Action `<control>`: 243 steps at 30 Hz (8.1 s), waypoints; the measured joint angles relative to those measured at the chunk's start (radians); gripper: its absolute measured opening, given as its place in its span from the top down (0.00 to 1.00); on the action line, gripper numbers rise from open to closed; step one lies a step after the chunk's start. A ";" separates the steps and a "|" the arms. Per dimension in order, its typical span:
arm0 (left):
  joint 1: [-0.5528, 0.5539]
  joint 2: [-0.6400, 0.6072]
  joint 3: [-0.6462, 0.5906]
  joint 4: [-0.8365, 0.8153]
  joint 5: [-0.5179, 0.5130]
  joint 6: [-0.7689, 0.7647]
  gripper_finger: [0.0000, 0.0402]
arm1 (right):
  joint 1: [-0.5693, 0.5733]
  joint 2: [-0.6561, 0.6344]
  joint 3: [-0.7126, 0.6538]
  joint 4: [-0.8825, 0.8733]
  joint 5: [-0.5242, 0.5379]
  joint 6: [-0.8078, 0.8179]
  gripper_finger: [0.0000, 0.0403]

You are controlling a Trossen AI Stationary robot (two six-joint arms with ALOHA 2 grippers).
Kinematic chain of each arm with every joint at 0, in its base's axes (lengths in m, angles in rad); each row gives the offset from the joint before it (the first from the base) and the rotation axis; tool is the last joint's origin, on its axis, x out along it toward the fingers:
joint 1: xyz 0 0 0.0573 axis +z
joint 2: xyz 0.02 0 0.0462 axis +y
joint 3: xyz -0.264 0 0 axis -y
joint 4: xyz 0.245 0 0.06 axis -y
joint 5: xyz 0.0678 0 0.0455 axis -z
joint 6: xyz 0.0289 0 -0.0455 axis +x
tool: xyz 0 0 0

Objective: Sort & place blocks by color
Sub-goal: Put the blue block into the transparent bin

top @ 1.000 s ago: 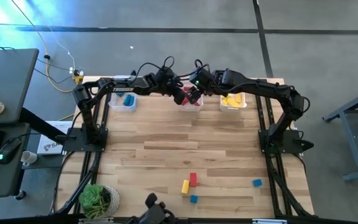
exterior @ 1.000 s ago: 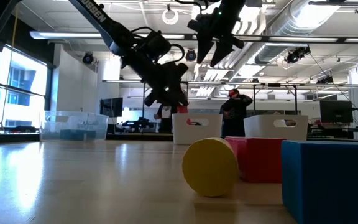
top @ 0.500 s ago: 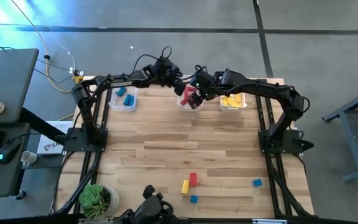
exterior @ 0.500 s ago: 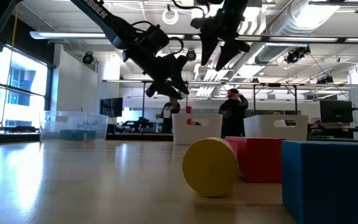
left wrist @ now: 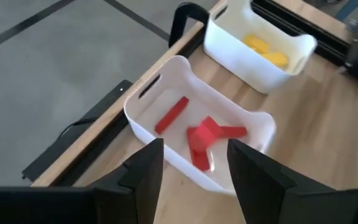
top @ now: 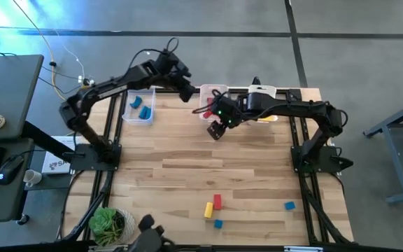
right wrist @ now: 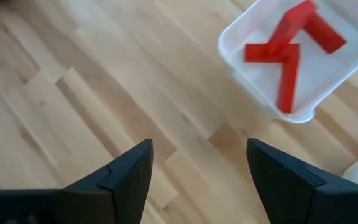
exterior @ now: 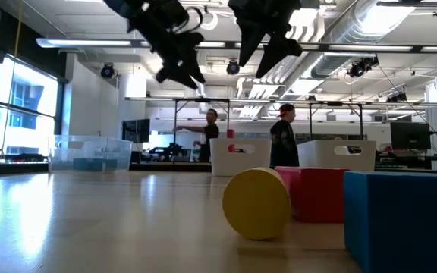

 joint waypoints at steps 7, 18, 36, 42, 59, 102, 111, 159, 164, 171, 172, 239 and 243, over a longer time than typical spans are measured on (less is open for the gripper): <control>-0.058 -0.144 0.000 -0.170 -0.001 0.011 0.59 | 0.082 0.000 0.000 0.001 -0.012 0.026 0.39; -0.232 -0.238 0.000 -0.385 -0.020 -0.001 0.59 | 0.230 0.000 0.000 0.001 -0.114 0.034 0.39; -0.435 -0.238 -0.001 -0.403 -0.159 -0.044 0.59 | 0.506 0.000 0.000 -0.240 -0.111 0.449 0.39; -0.441 -0.237 -0.001 -0.402 -0.180 -0.082 0.59 | 0.584 0.000 0.000 -0.403 -0.079 0.539 0.39; -0.439 -0.237 -0.001 -0.390 -0.267 -0.159 0.59 | 0.724 -0.008 -0.127 -0.543 -0.034 0.657 0.39; -0.439 -0.237 -0.001 -0.376 -0.288 -0.188 0.59 | 0.985 -0.441 -0.893 0.101 -0.297 1.437 0.39; -0.439 -0.237 -0.001 -0.376 -0.288 -0.188 0.59 | 1.068 -0.400 -0.919 0.172 -0.300 1.648 0.39; -0.439 -0.237 -0.001 -0.367 -0.283 -0.024 0.59 | 0.930 -0.313 -0.918 0.580 0.193 1.596 0.74; -0.439 -0.237 -0.001 -0.358 -0.283 0.068 0.59 | 0.842 -0.361 -0.918 0.663 0.330 1.455 0.73; -0.439 -0.237 -0.001 -0.263 -0.261 0.216 0.59 | 0.692 -0.403 -0.918 0.845 0.398 1.174 0.73; -0.439 -0.237 -0.001 -0.250 -0.249 0.237 0.59 | 0.669 -0.407 -0.918 0.875 0.397 1.133 0.73; -0.516 0.030 -0.002 0.439 -0.148 0.486 0.41 | -0.165 -0.673 -0.917 1.277 -0.418 0.350 0.73; -0.518 0.034 -0.002 0.444 -0.174 0.486 0.41 | -0.165 -0.672 -0.917 1.256 -0.422 0.372 0.73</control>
